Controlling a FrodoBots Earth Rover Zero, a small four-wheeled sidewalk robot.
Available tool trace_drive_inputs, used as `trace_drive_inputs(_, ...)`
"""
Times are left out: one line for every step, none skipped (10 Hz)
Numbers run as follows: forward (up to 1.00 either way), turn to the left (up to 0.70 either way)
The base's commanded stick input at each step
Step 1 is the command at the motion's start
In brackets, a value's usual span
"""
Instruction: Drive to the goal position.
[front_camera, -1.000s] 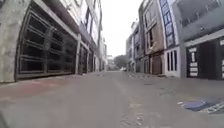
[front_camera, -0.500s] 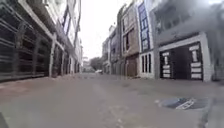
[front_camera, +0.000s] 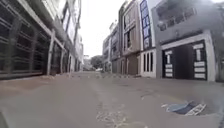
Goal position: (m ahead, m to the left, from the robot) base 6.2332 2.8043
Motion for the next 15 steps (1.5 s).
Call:
trace_drive_inputs(0.85, 0.34)
trace_drive_inputs(0.85, 0.34)
trace_drive_inputs(0.85, 0.1)
trace_drive_inputs(0.85, 0.0)
trace_drive_inputs(0.85, 0.0)
trace_drive_inputs(0.85, 0.0)
trace_drive_inputs(0.85, 0.2)
trace_drive_inputs(0.85, 0.29)
trace_drive_inputs(0.85, 0.13)
trace_drive_inputs(0.85, 0.04)
trace_drive_inputs(0.85, 0.28)
trace_drive_inputs(0.85, 0.34)
trace_drive_inputs(0.85, 0.17)
trace_drive_inputs(0.85, 0.01)
trace_drive_inputs(0.85, 0.25)
